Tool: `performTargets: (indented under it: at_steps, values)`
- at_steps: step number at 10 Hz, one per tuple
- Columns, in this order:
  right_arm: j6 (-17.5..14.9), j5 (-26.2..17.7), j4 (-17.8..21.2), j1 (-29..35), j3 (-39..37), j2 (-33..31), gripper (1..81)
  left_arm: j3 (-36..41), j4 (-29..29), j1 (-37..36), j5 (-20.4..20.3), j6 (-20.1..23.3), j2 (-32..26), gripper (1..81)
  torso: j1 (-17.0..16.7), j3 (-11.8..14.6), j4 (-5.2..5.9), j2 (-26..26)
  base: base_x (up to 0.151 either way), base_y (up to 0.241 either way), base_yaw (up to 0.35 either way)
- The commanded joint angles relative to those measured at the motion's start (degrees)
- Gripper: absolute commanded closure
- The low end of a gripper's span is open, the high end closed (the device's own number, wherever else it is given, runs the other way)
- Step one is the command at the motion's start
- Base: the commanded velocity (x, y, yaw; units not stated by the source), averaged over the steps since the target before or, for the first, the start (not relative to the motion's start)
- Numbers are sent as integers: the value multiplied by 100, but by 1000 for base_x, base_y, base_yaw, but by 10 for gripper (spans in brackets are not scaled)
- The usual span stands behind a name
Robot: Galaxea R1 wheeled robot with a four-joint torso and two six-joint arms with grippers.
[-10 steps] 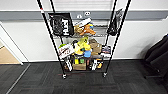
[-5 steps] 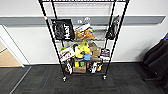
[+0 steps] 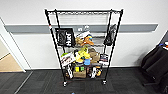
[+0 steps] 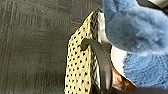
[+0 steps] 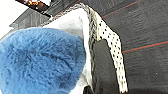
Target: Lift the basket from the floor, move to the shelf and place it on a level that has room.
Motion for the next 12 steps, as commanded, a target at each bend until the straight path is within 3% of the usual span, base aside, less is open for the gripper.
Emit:
performTargets:
  at_steps: [1,3,4,5,9,12]
  values:
    - [51,-193,239,737,233,-108,811,93,-247,-729,379,-39,-216,811,-361,450,0,560,0,0,0]
    - [51,-193,239,675,285,-161,811,339,-256,-703,379,-39,-365,811,-618,750,0,957,0,0,0]
    - [60,-193,239,614,372,-240,811,540,-256,-659,370,-39,-487,811,-747,741,0,1152,0,0,0]
    - [60,-185,230,553,556,-379,811,751,-247,-624,370,-30,-619,811,-861,562,0,1327,0,0,0]
    - [69,281,239,385,1613,-1066,811,1324,-247,-553,300,-30,-954,811,-1300,715,0,1992,0,0,0]
    - [60,281,239,385,1683,-1032,811,1403,-238,-501,282,-30,-981,811,-1689,715,0,2588,0,0,0]
